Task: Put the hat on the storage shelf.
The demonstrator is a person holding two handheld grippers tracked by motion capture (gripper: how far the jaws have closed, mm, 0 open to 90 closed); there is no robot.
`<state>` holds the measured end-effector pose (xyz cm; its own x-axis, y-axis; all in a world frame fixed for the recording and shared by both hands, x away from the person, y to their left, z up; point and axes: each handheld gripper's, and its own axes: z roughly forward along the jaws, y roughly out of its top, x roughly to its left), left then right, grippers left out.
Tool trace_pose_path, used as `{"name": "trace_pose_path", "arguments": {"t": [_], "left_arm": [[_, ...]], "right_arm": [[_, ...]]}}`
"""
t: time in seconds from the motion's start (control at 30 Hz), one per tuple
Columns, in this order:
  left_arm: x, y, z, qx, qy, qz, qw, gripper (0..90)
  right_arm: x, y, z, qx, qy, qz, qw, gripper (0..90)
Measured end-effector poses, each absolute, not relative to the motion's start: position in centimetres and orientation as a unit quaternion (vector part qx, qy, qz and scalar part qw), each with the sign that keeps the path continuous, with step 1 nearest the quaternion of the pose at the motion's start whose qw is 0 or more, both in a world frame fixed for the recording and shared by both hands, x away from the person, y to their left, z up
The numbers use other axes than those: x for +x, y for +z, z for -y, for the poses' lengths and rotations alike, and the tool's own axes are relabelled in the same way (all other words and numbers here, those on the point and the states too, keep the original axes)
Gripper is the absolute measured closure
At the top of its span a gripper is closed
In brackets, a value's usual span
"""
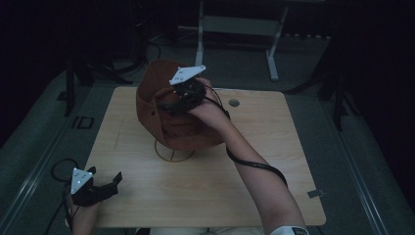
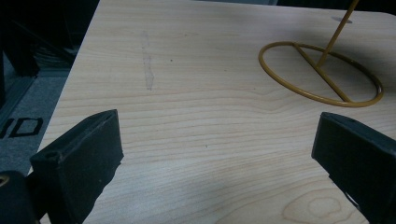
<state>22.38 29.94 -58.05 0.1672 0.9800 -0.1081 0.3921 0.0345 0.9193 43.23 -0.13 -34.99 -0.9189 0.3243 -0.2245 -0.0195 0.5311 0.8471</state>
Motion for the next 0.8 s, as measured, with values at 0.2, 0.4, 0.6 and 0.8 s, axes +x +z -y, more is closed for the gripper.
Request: {"name": "trace_pose_path", "arguments": {"t": [0.2,0.4,0.6,0.8], "left_arm": [[22.4,-58.1,-29.9,0.616,0.325,-0.557,0.453,2.5],[22.5,-58.1,-29.8,0.617,0.324,-0.557,0.451,2.4],[22.4,-58.1,-29.6,0.617,0.325,-0.557,0.451,2.4],[22.4,-58.1,-29.5,0.619,0.329,-0.554,0.449,2.4]], "right_arm": [[42.8,-34.4,2.9,0.109,0.497,-0.845,0.165,14.1],[42.5,-34.9,6.1,0.134,0.506,-0.837,0.157,14.3],[42.3,-35.8,9.6,0.156,0.507,-0.832,0.159,14.4],[41.9,-37.2,12.9,0.178,0.502,-0.831,0.163,14.6]]}}
